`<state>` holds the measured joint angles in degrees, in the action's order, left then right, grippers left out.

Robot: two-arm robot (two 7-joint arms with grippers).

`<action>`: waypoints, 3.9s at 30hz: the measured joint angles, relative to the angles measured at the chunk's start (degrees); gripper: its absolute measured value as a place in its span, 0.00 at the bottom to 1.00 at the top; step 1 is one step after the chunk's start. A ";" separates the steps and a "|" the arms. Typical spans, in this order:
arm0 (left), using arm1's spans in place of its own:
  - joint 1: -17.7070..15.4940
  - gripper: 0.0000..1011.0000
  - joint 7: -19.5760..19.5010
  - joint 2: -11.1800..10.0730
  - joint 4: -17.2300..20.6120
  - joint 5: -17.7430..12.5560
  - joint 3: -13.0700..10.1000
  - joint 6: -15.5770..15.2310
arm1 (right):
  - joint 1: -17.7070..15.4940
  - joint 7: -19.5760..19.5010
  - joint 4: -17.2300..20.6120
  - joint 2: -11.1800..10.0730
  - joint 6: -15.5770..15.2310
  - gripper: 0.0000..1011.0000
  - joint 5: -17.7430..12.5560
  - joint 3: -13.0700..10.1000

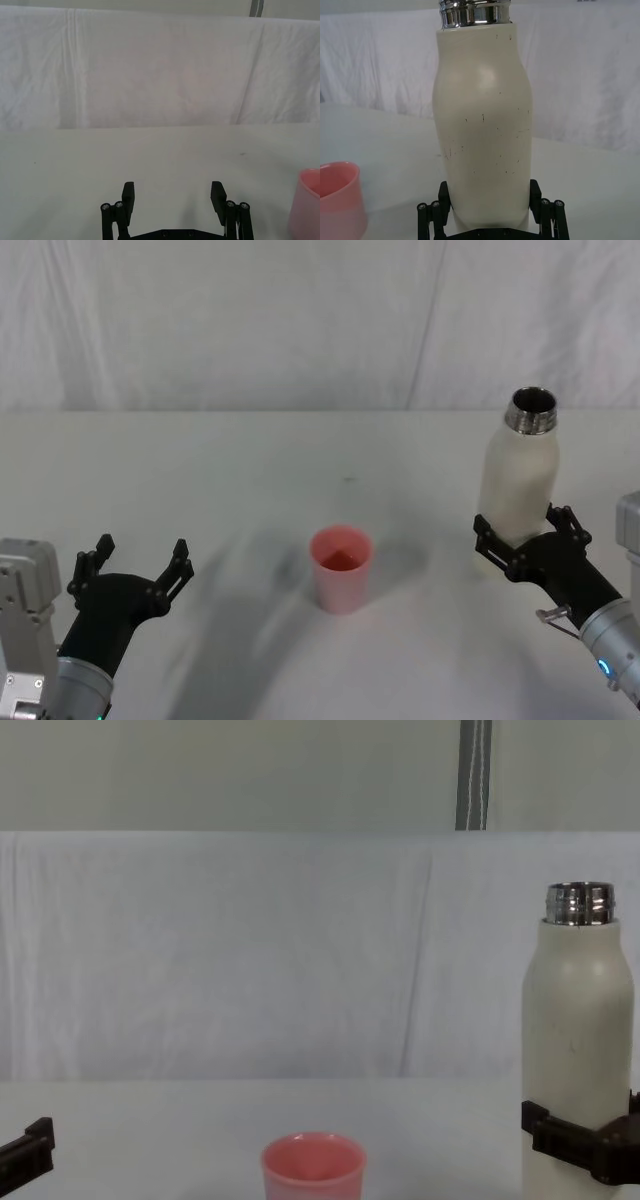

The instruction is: Grasp the thermos with one hand and pour water into the cup lid.

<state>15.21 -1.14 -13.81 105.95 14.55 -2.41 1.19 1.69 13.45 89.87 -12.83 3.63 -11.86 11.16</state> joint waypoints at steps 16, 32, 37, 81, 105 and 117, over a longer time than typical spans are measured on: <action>0.00 0.99 0.00 0.00 0.00 0.00 0.00 0.00 | -0.85 -2.58 2.50 -1.74 -0.03 0.94 6.72 -0.48; 0.00 0.99 0.00 0.00 0.00 0.00 0.00 0.00 | 0.15 -3.95 3.47 -2.74 -1.75 0.94 16.50 1.00; 0.00 0.99 0.00 0.00 0.00 0.00 0.00 0.00 | 0.32 -4.66 3.64 -3.01 -2.28 0.94 19.96 1.68; 0.00 0.99 0.00 0.00 0.00 0.00 0.00 0.00 | 1.77 -10.40 2.48 -4.83 -4.50 0.94 46.85 8.07; 0.00 0.99 0.00 0.00 0.00 0.00 0.00 0.00 | 4.31 -10.66 2.26 -7.34 -4.87 0.94 54.35 10.76; 0.00 0.99 0.00 0.00 0.00 0.00 0.00 0.00 | 5.77 -10.46 1.64 -7.98 -5.12 0.94 56.34 12.03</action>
<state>15.21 -1.14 -13.80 105.95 14.54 -2.41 1.19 7.45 2.99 91.52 -20.81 -1.49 44.48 23.19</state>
